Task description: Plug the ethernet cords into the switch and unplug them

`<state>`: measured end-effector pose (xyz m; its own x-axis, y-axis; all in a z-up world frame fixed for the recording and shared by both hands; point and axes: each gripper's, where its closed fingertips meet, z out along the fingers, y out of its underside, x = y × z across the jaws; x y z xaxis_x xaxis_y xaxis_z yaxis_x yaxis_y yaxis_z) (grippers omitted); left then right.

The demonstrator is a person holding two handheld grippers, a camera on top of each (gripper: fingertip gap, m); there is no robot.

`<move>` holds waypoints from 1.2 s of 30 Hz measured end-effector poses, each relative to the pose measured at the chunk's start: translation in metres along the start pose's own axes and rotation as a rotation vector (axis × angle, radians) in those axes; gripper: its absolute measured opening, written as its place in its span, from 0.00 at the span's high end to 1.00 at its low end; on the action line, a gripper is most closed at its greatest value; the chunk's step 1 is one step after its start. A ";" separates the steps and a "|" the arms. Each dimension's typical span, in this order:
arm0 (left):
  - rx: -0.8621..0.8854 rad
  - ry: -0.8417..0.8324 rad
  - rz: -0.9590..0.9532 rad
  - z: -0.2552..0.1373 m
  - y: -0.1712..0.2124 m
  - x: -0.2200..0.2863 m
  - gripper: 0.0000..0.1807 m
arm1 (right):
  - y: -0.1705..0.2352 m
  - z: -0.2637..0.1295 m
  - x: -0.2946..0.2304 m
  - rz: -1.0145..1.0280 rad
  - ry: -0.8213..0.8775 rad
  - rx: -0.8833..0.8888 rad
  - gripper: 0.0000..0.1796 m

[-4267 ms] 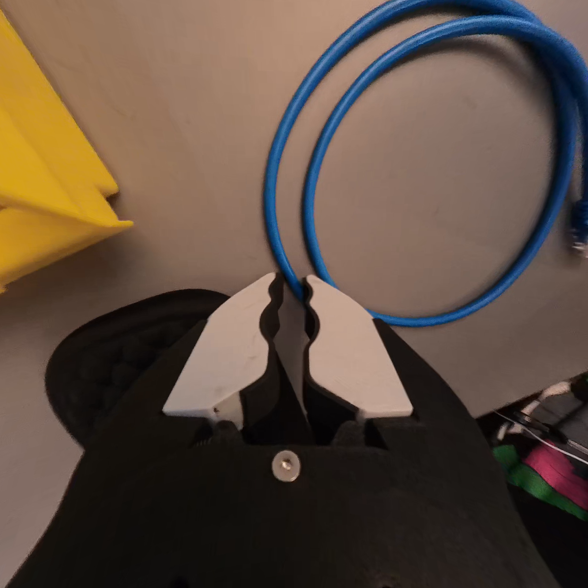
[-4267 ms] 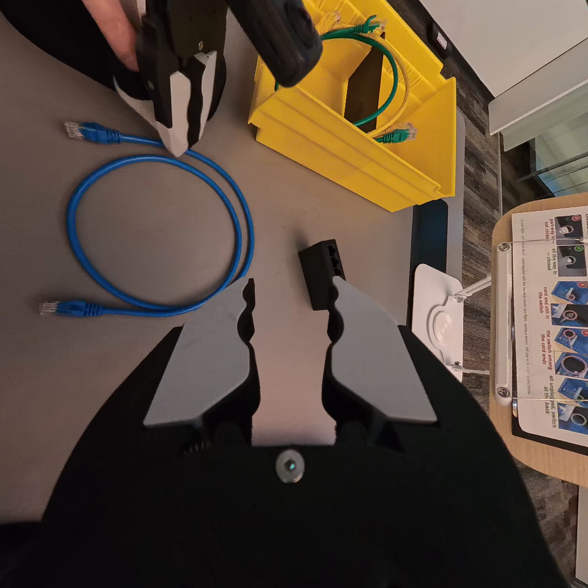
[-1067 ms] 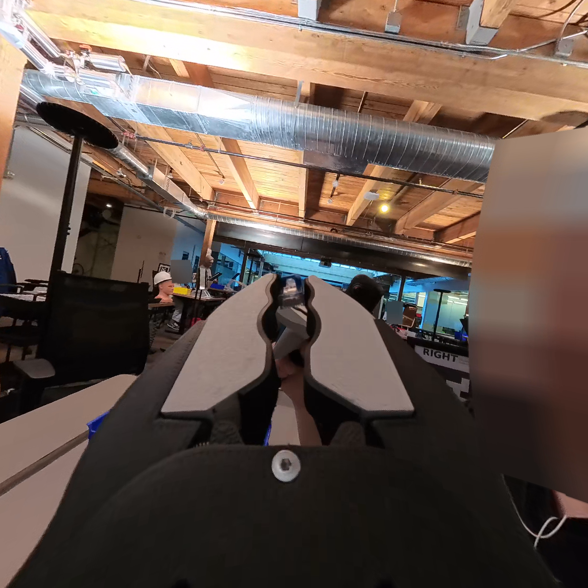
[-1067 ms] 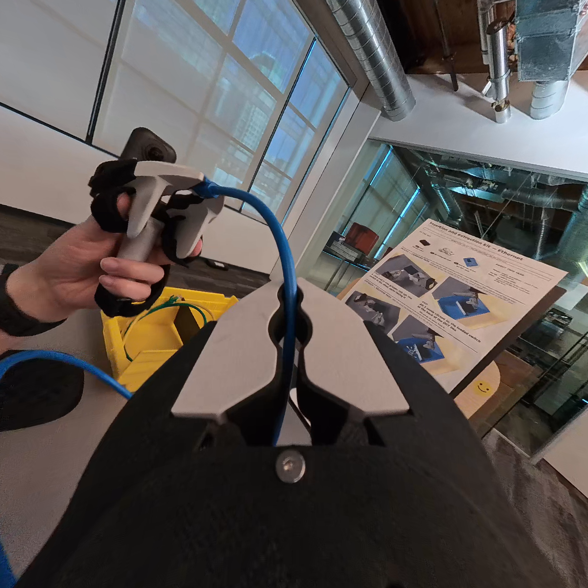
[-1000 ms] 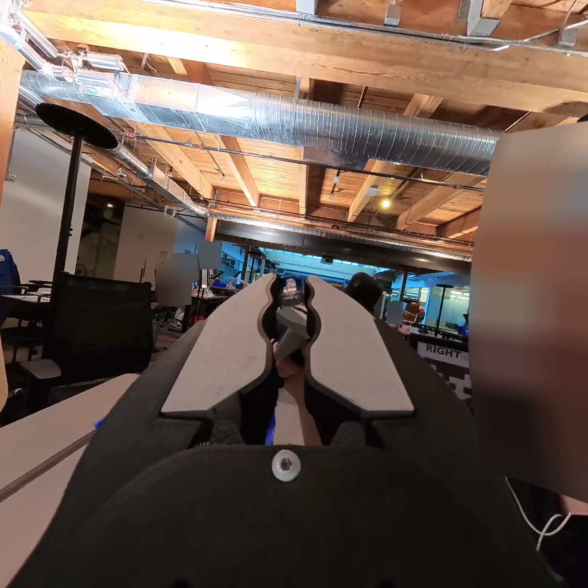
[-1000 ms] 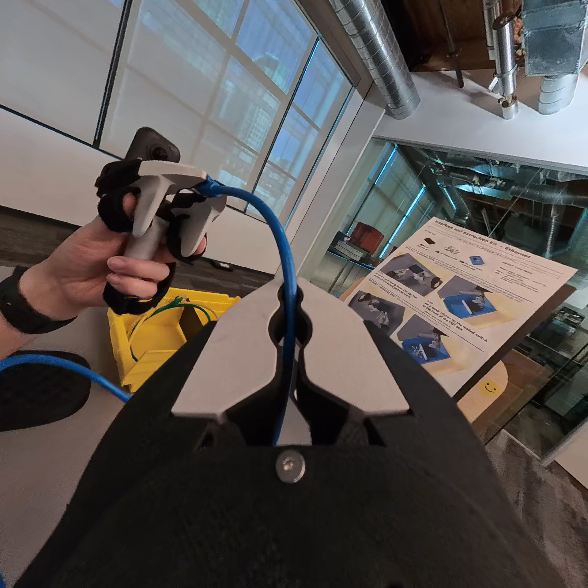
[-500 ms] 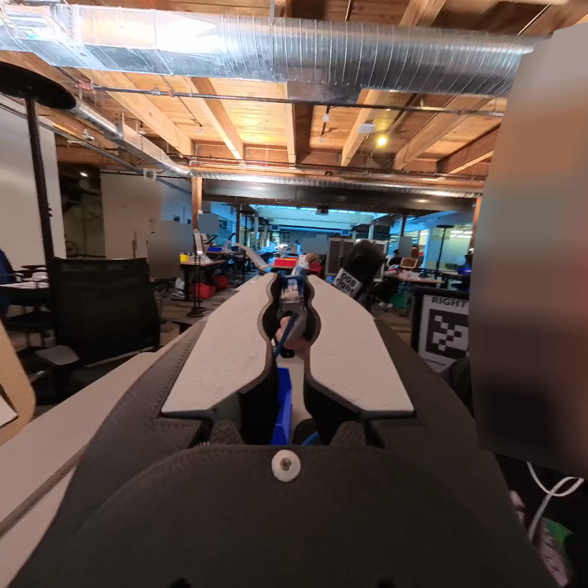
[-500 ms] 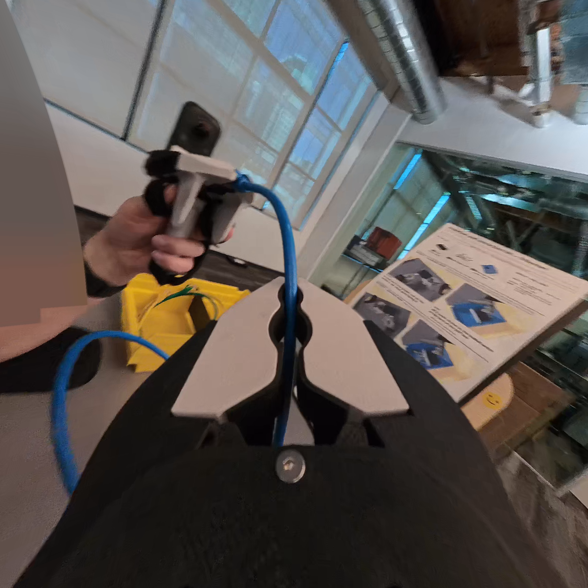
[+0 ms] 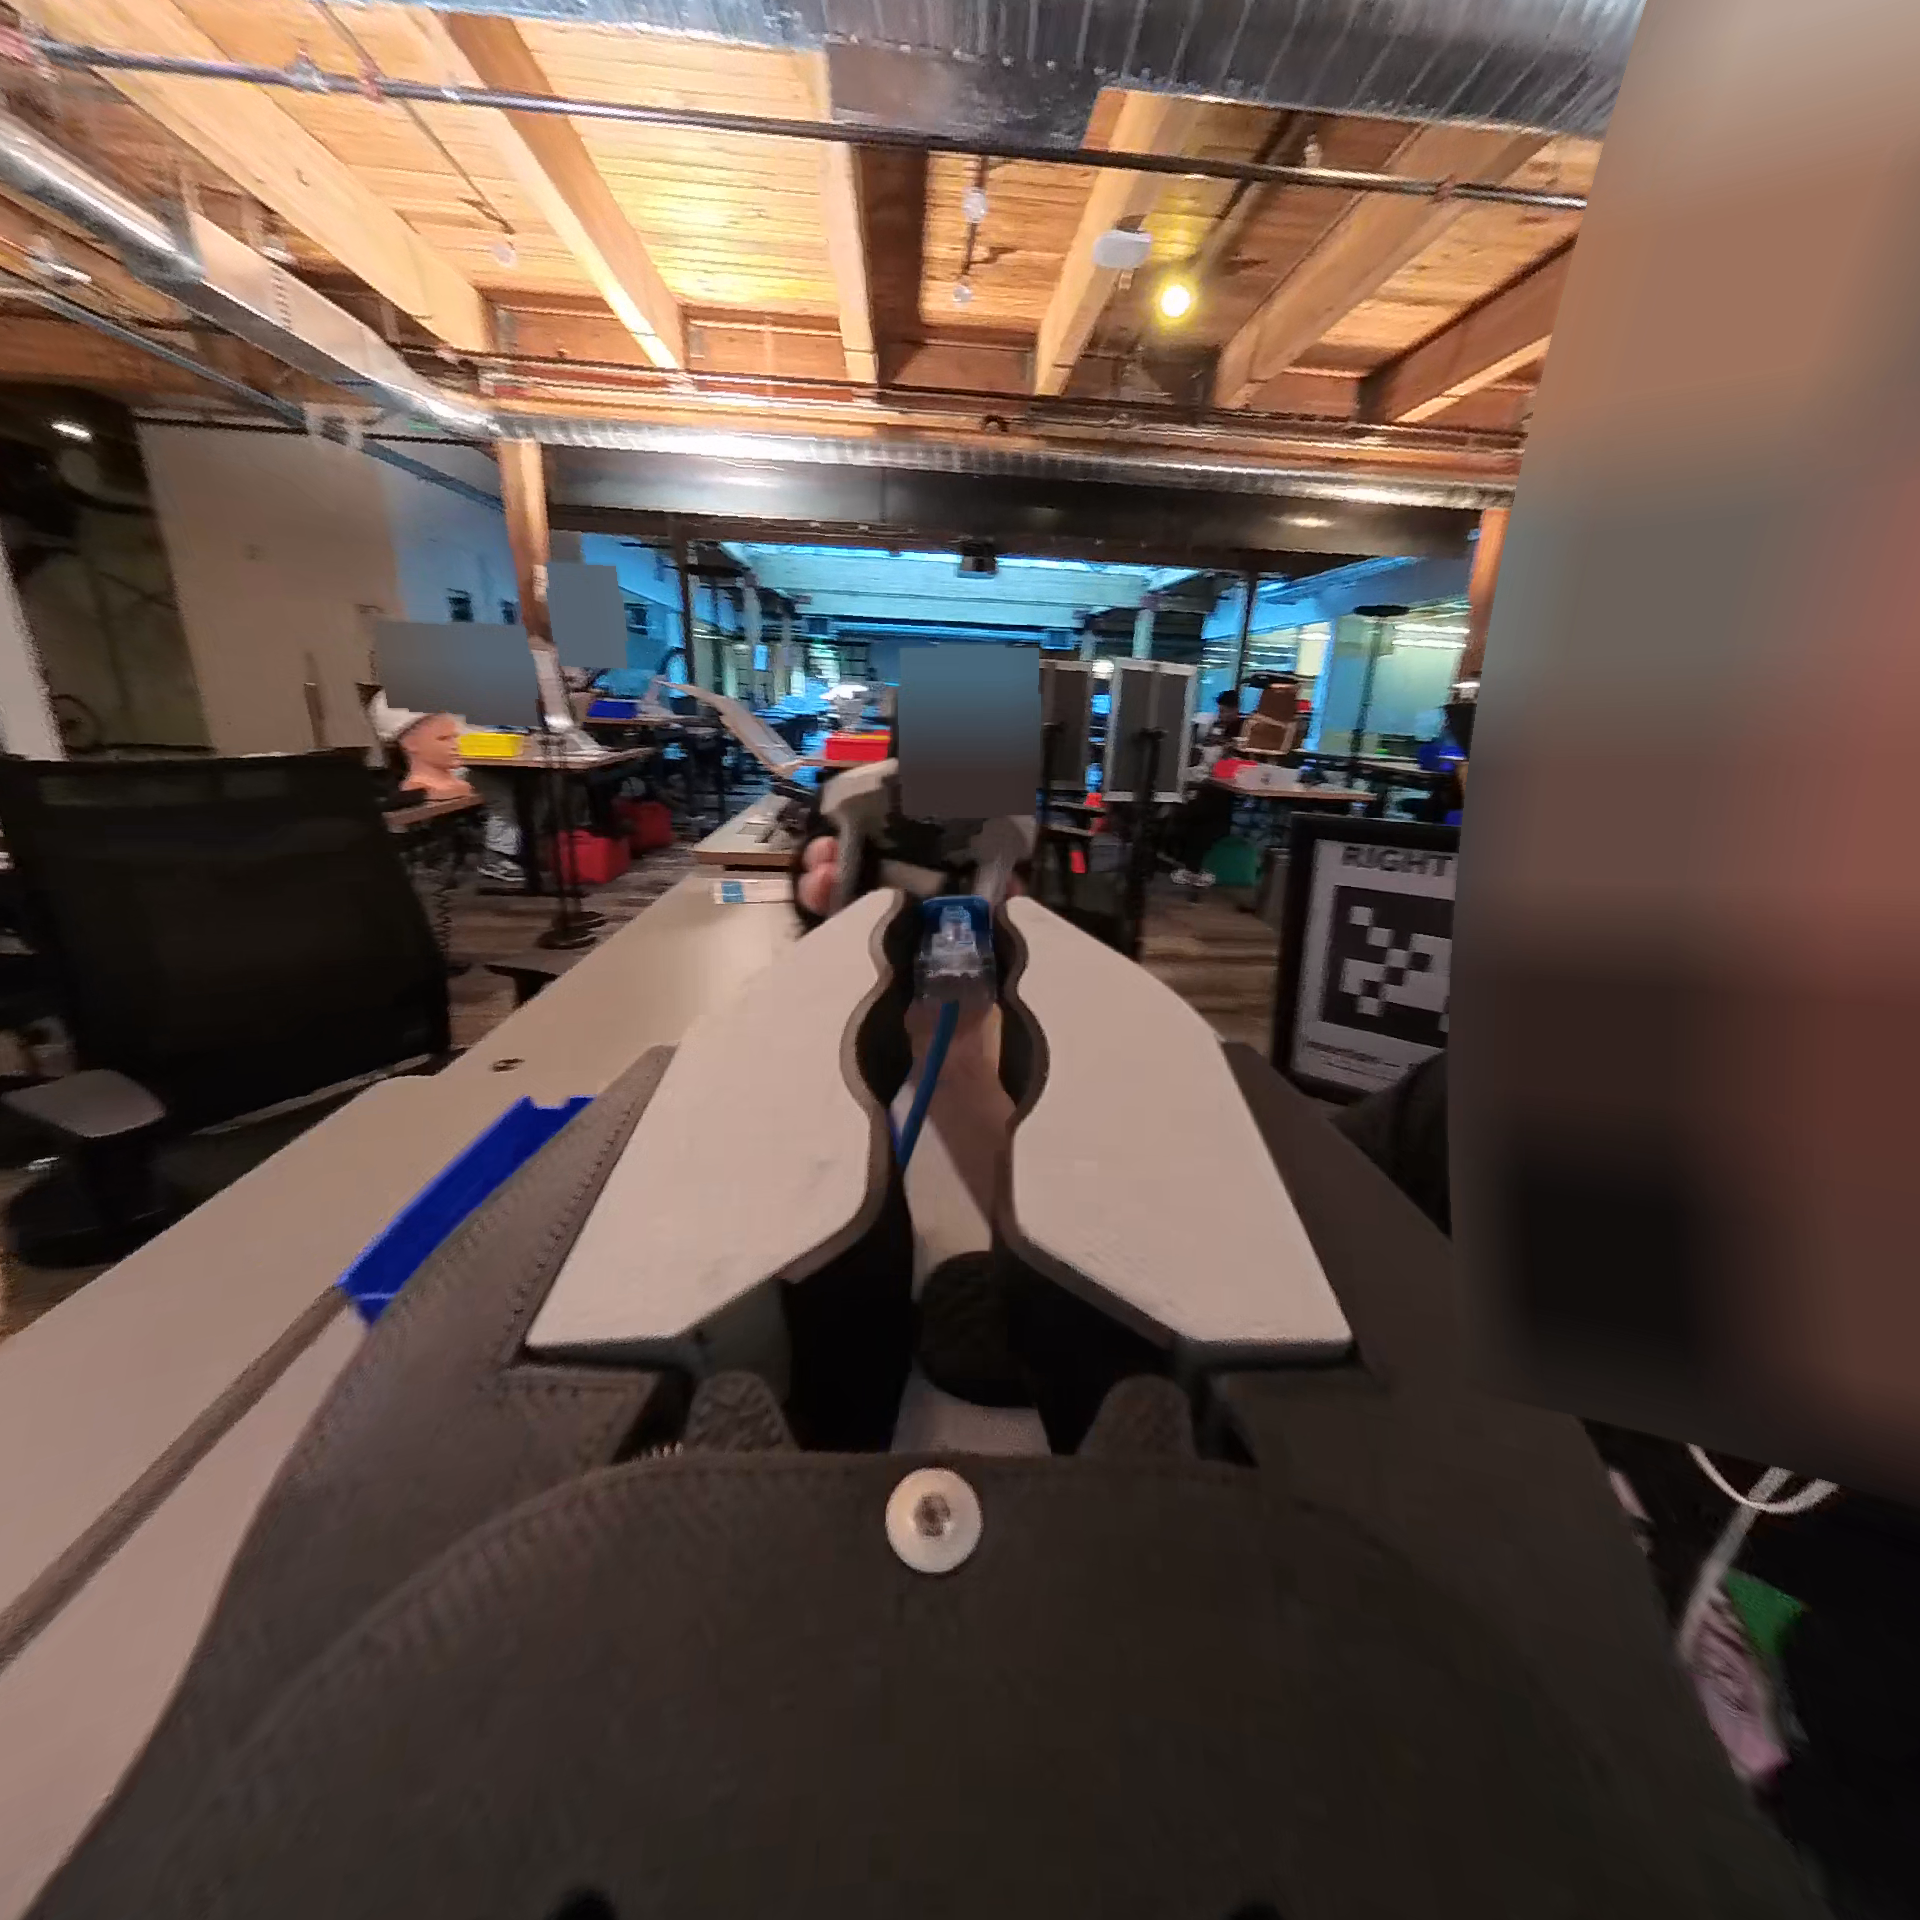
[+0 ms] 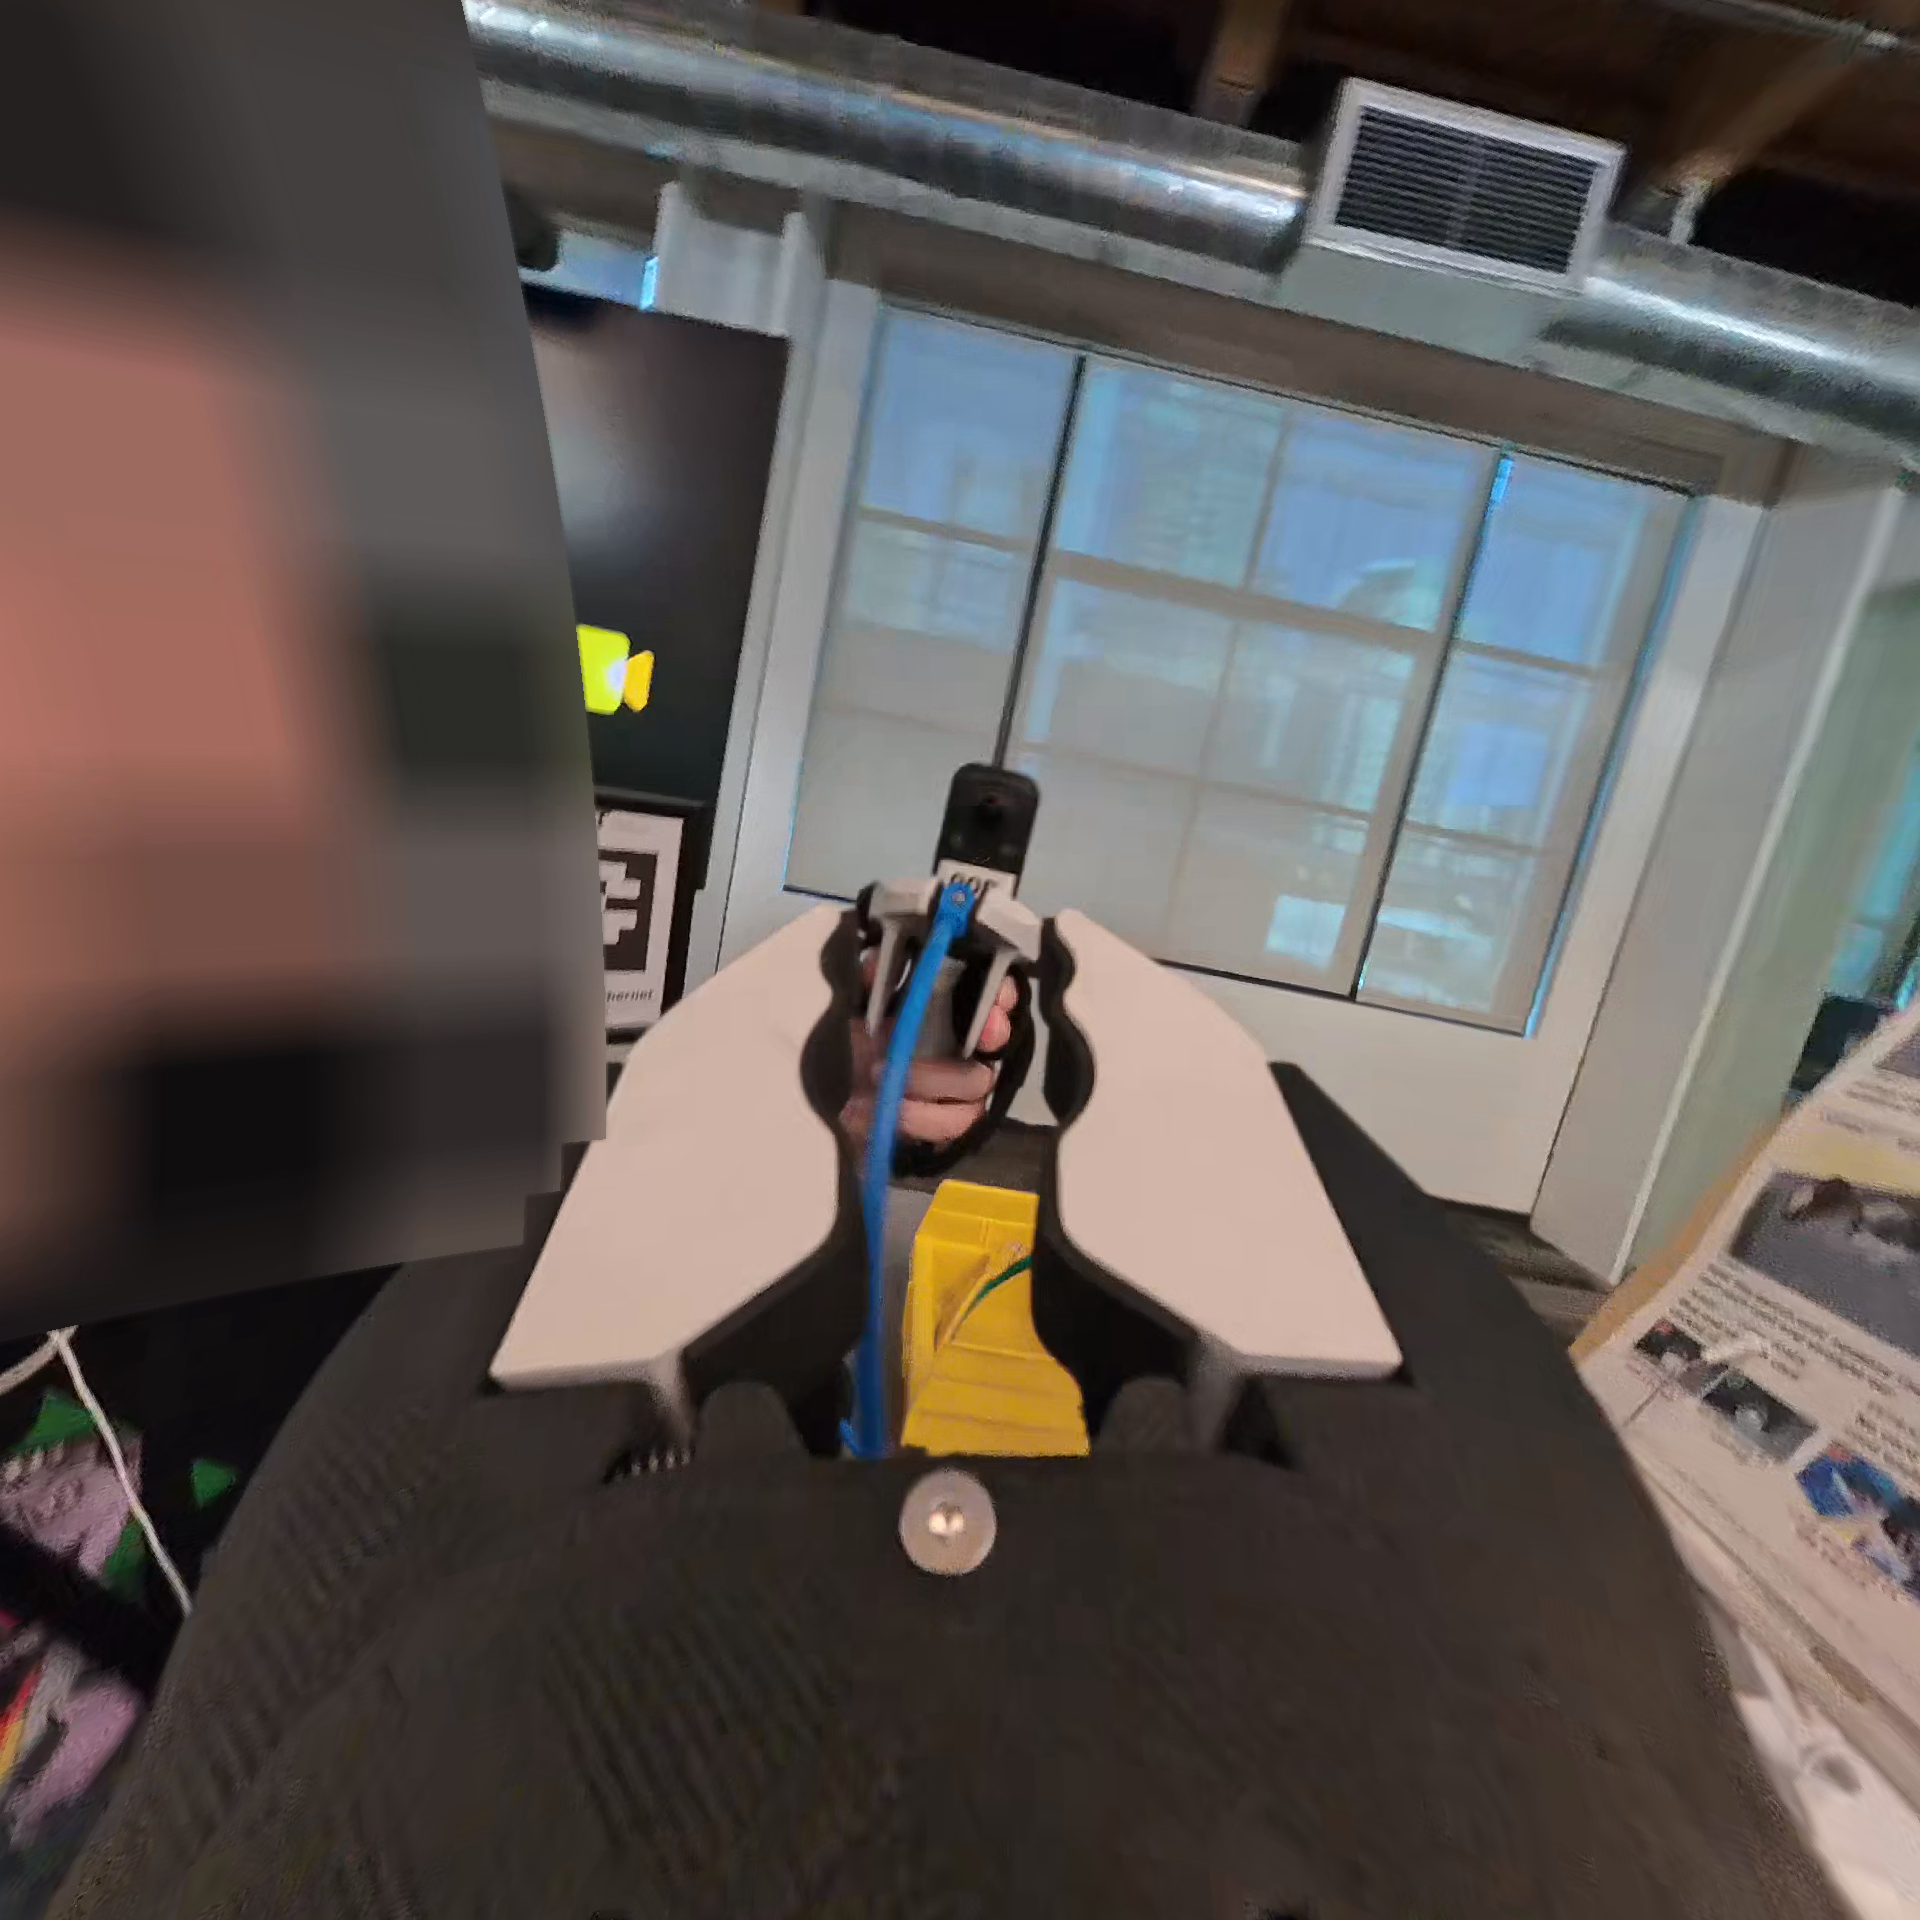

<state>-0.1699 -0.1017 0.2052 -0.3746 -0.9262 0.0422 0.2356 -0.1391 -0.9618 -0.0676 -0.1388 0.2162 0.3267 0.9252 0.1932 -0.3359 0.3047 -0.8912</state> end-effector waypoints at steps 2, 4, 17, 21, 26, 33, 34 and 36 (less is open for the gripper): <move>0.045 -0.037 0.000 -0.006 -0.007 -0.009 0.93 | -0.011 0.001 -0.002 0.048 0.033 0.036 0.85; 0.086 -0.079 0.003 -0.013 -0.013 -0.018 0.94 | -0.009 0.012 -0.014 0.069 0.023 0.009 0.86; -0.014 -0.012 0.002 0.010 0.014 -0.013 0.93 | 0.093 0.078 0.015 0.446 0.189 0.111 0.72; -0.060 -0.002 -0.011 0.015 0.024 -0.013 0.94 | 0.072 0.067 0.011 0.269 0.169 0.220 0.76; -0.106 -0.003 0.003 0.016 0.031 -0.014 0.94 | 0.057 0.059 0.005 0.137 0.106 0.153 0.83; -0.136 -0.013 0.025 0.017 0.035 -0.014 0.94 | 0.073 0.057 0.012 0.086 0.150 -0.091 0.90; -0.147 -0.015 0.030 0.017 0.036 -0.014 0.94 | 0.073 0.057 0.012 0.079 0.151 -0.102 0.90; -0.155 -0.026 0.042 0.017 0.037 -0.015 0.94 | 0.070 0.056 0.011 0.082 0.147 -0.090 0.90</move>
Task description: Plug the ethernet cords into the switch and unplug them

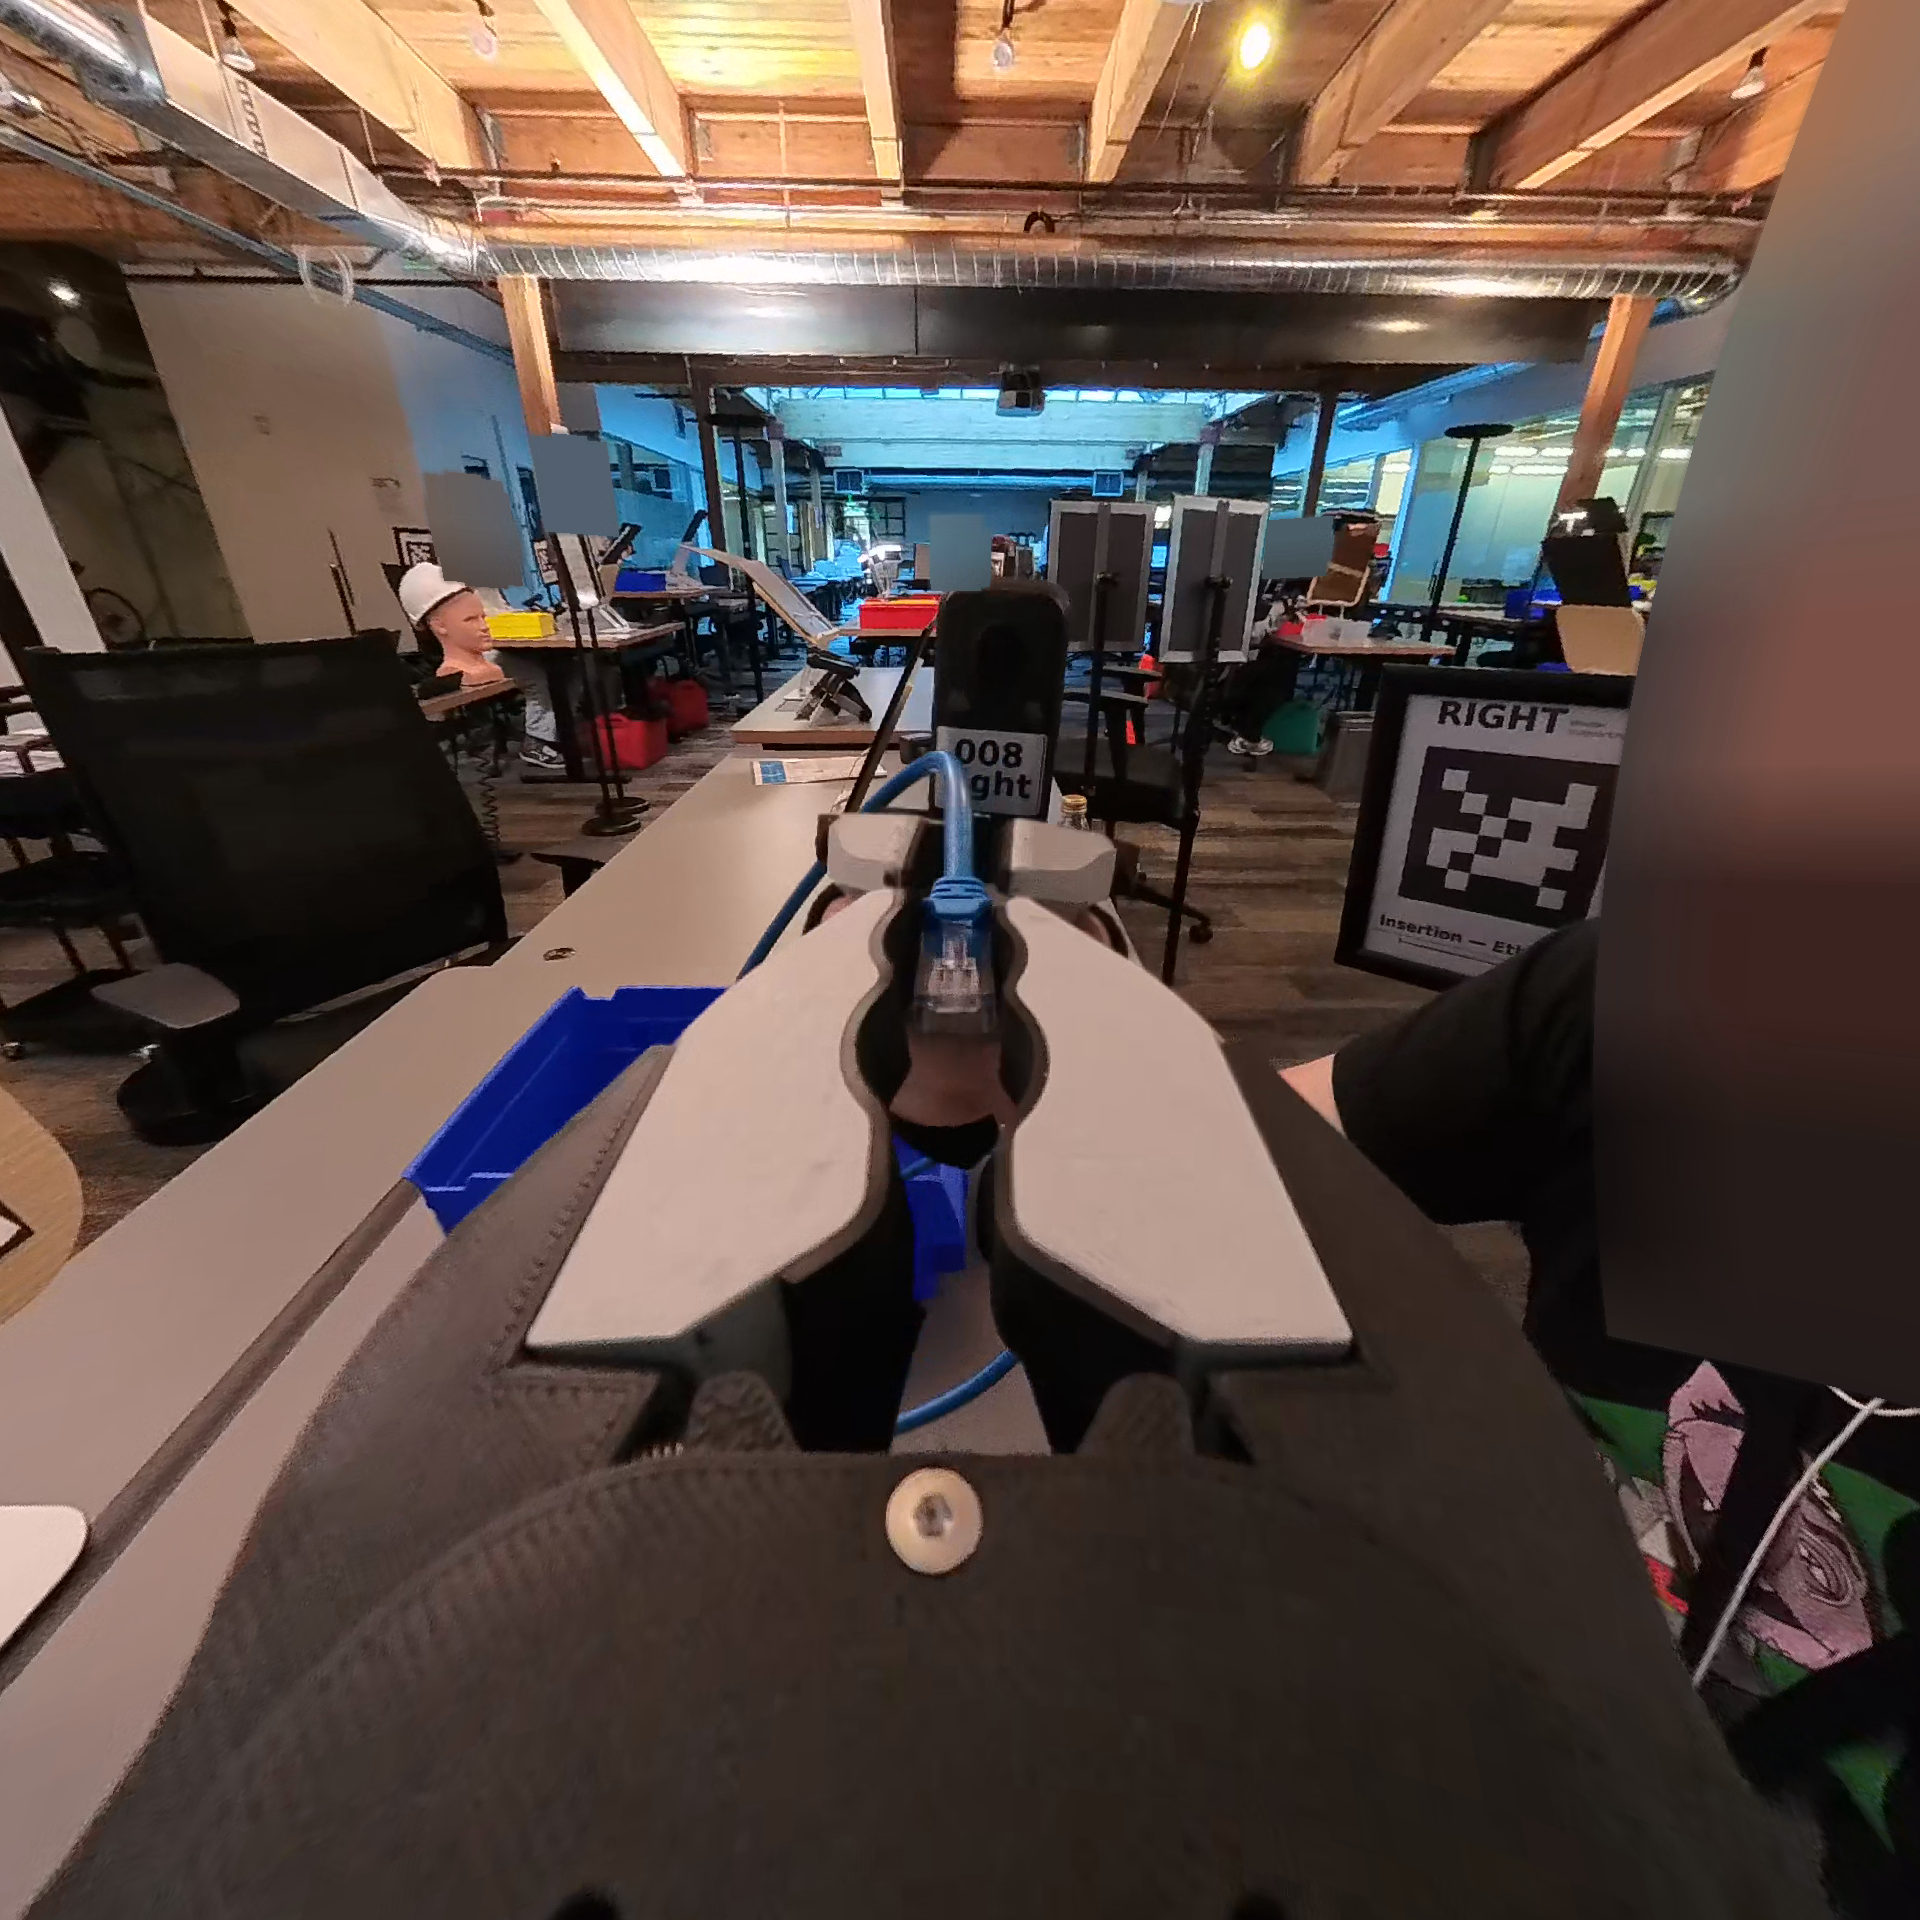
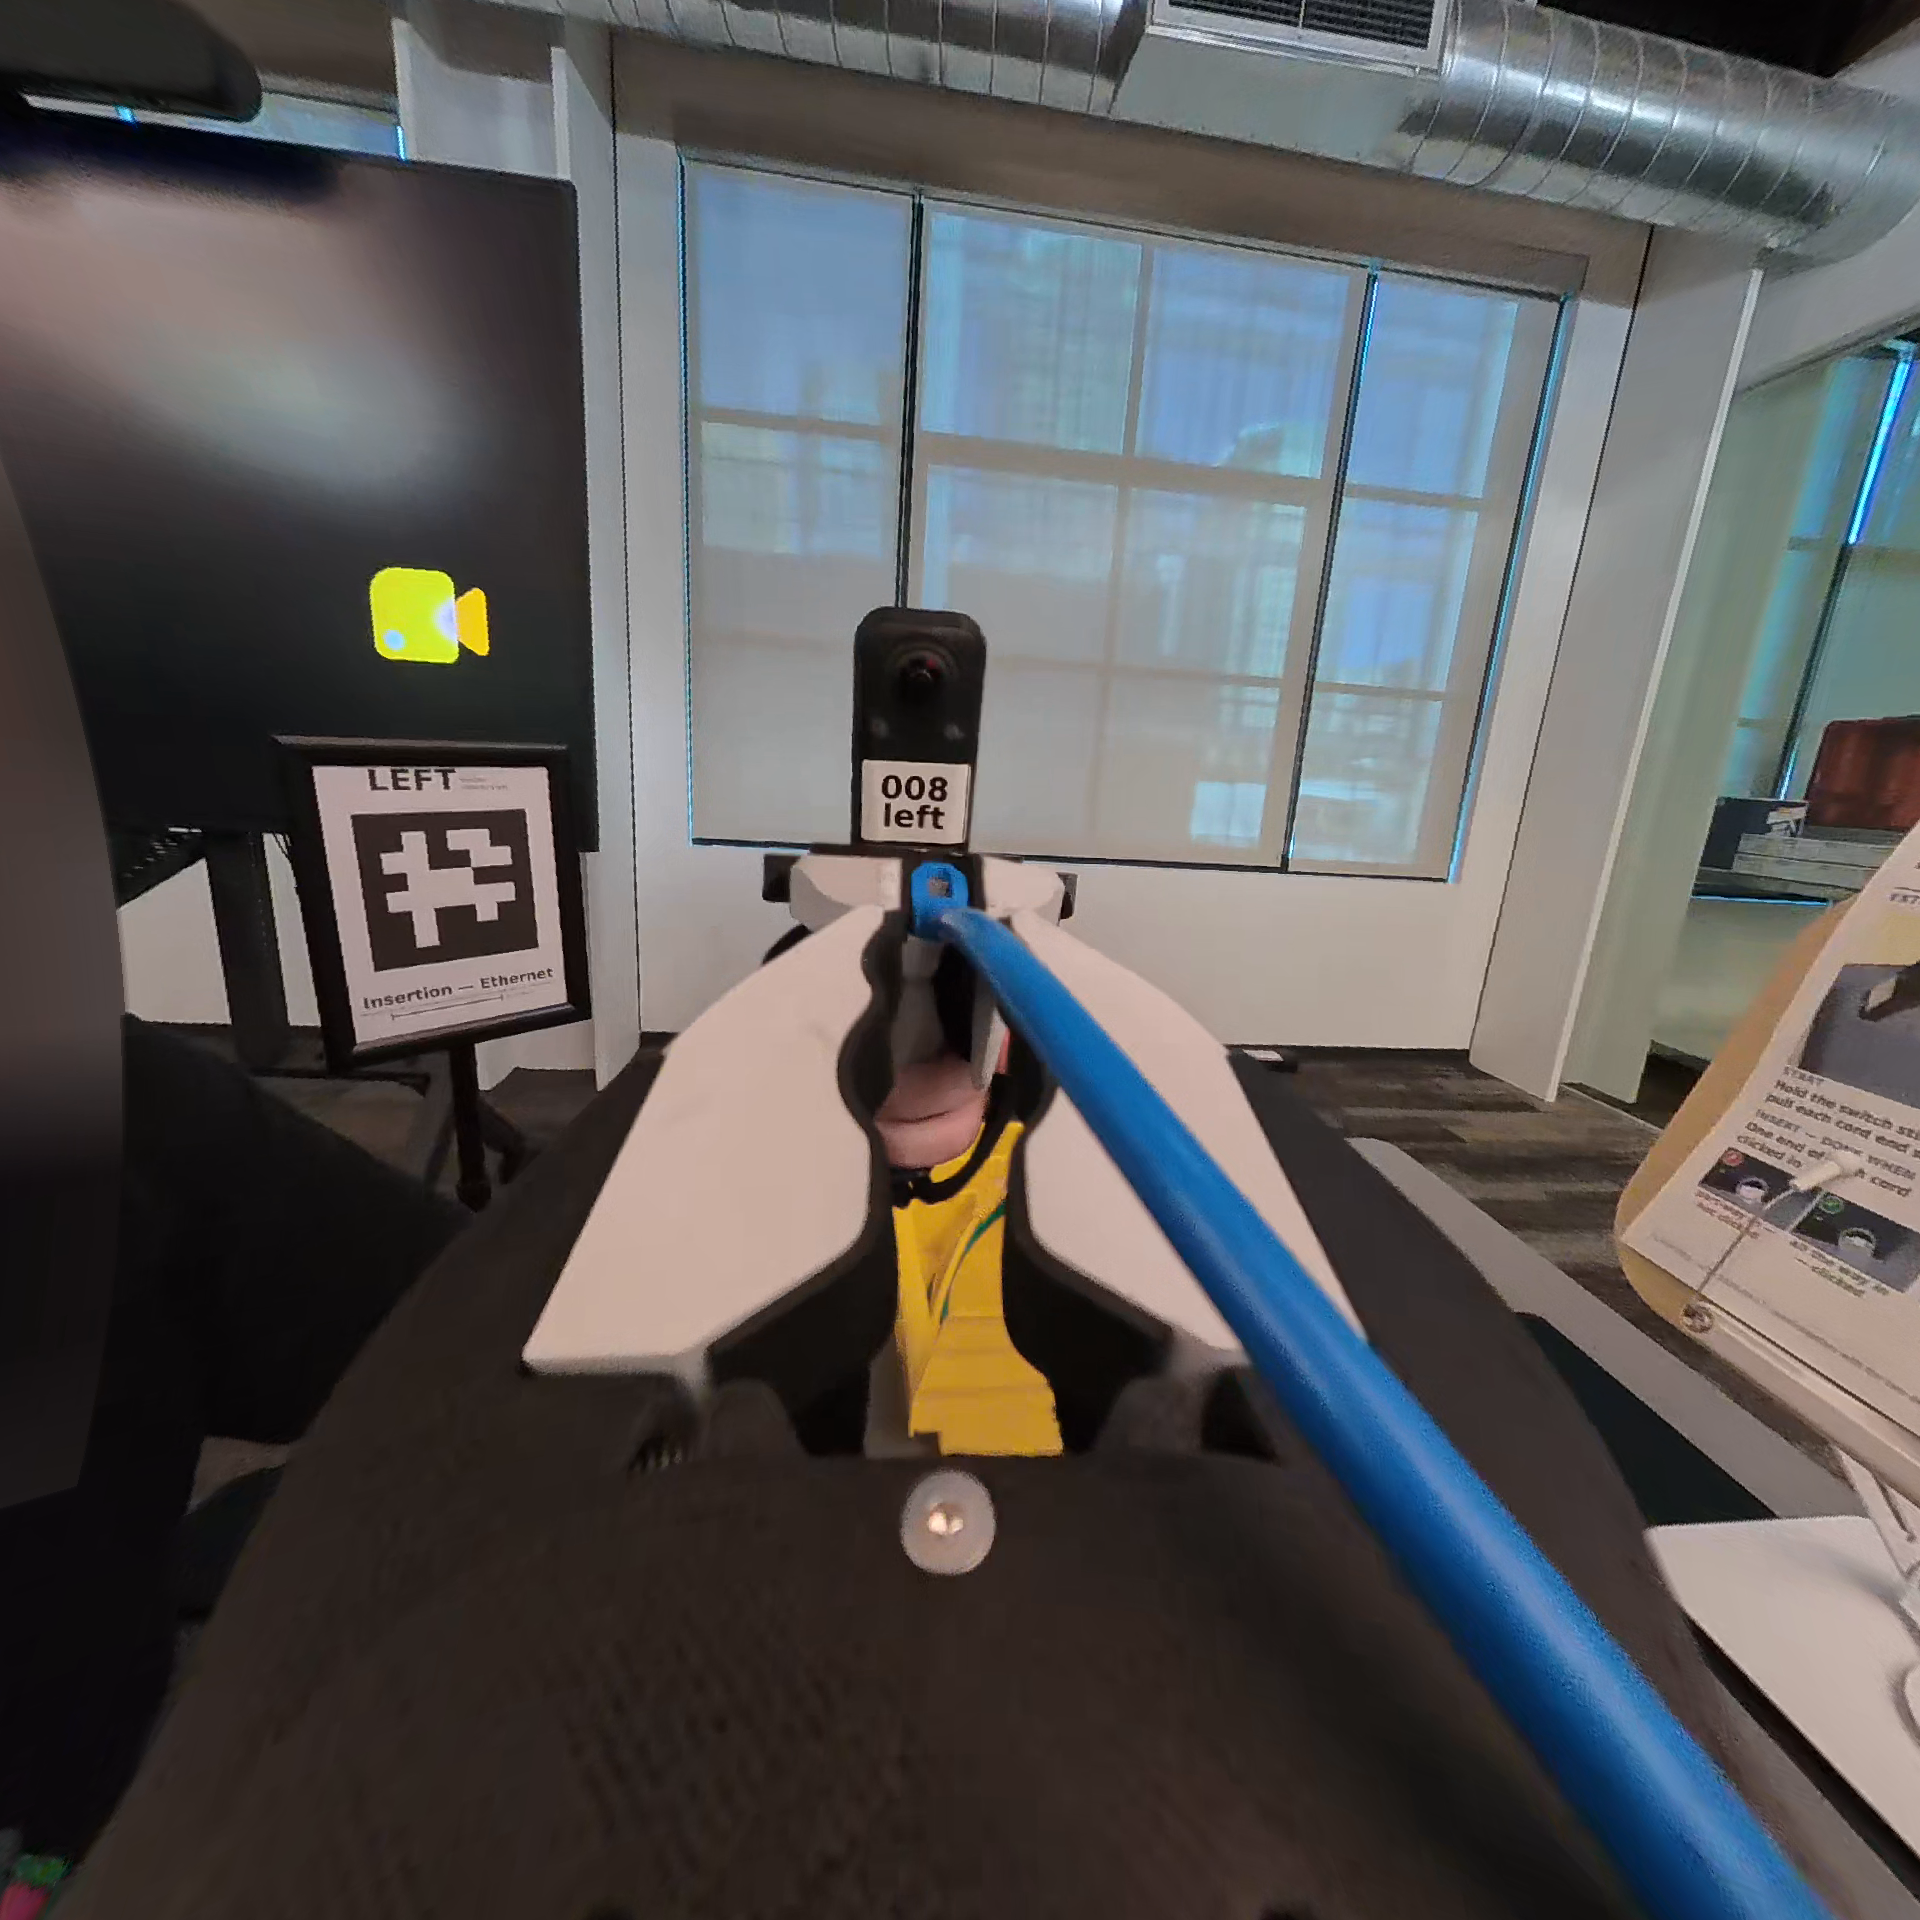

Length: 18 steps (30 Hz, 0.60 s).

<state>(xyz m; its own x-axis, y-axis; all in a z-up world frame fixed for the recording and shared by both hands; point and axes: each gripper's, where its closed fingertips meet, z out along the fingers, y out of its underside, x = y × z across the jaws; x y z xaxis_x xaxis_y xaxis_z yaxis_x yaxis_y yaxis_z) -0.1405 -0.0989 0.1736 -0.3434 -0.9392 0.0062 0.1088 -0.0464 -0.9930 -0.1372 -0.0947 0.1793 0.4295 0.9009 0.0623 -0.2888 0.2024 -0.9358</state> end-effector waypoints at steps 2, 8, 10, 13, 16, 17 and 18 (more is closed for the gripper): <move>-0.004 -0.001 -0.002 0.001 0.001 -0.001 0.94 | -0.001 0.000 0.001 0.016 0.005 0.003 0.91; -0.029 -0.003 0.000 0.003 0.006 -0.002 0.93 | 0.004 0.000 0.002 0.007 0.002 -0.023 0.95; -0.035 -0.005 0.002 0.003 0.007 -0.002 0.93 | 0.005 0.000 0.002 0.002 0.002 -0.033 0.95; -0.043 0.001 0.003 0.003 0.008 -0.002 0.93 | 0.006 -0.001 0.001 0.003 -0.012 -0.058 0.96; -0.045 0.004 0.004 0.002 0.008 -0.001 0.94 | 0.007 -0.001 0.000 -0.014 -0.013 -0.062 0.97; -0.037 0.010 0.002 0.003 0.007 -0.001 0.94 | 0.007 -0.001 -0.001 -0.025 -0.017 -0.060 0.97; -0.026 0.008 -0.001 0.003 0.006 -0.001 0.94 | 0.006 -0.001 -0.001 -0.044 -0.009 -0.052 0.96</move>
<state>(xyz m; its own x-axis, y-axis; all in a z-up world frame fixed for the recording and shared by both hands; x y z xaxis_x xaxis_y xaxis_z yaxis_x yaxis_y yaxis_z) -0.1365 -0.0993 0.1678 -0.3507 -0.9365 0.0066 0.0843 -0.0385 -0.9957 -0.1382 -0.0949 0.1730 0.4330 0.8951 0.1064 -0.2248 0.2215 -0.9489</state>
